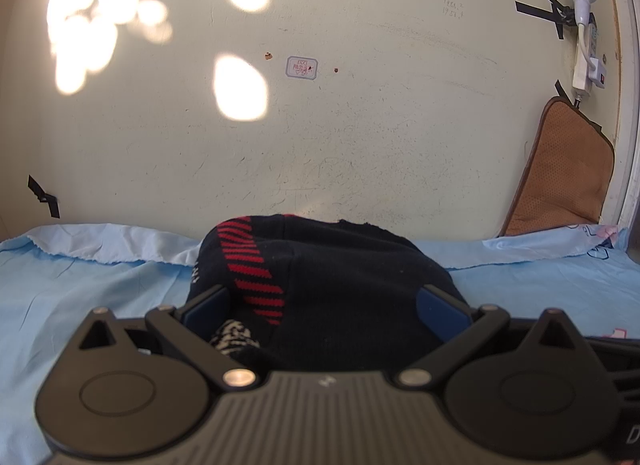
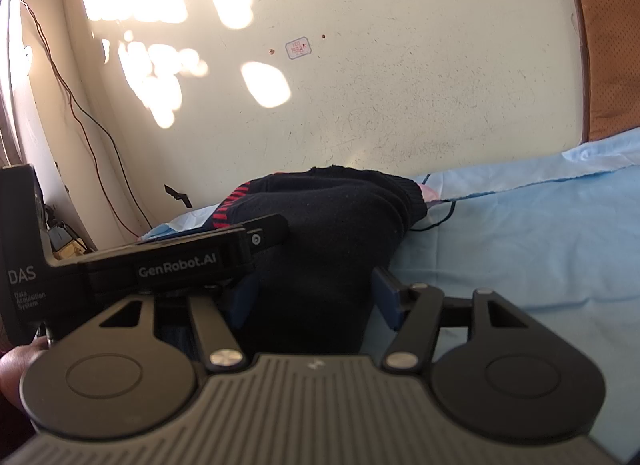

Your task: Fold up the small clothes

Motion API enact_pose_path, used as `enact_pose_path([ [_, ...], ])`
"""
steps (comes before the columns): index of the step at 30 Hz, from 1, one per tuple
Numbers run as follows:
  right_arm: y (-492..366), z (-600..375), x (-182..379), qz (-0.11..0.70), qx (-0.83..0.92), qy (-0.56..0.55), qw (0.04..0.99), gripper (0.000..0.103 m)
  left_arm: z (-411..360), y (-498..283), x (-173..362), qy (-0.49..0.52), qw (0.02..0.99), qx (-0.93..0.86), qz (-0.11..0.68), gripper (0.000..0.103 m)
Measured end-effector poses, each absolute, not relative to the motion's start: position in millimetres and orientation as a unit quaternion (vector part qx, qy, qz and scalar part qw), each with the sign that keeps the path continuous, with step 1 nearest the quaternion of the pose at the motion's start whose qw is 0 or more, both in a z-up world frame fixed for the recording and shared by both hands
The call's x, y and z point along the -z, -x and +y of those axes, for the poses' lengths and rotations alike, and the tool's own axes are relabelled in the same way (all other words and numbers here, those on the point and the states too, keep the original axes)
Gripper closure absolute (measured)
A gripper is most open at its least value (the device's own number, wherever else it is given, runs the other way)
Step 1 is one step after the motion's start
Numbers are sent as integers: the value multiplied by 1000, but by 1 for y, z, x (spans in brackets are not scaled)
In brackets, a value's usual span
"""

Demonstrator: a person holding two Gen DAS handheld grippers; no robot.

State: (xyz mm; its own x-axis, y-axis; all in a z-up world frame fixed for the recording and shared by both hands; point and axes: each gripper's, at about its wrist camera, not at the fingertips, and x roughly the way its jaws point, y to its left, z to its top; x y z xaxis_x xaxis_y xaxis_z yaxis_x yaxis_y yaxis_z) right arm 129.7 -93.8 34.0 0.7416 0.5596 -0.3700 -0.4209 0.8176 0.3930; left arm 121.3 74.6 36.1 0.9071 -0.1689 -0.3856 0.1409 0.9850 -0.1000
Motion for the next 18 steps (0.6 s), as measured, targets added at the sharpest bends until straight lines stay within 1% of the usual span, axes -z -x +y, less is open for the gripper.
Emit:
enact_pose_path([
  [18,-130,-94,-33,243,-265,-145,922,38,75,-121,-36,35,976,79,200,0],
])
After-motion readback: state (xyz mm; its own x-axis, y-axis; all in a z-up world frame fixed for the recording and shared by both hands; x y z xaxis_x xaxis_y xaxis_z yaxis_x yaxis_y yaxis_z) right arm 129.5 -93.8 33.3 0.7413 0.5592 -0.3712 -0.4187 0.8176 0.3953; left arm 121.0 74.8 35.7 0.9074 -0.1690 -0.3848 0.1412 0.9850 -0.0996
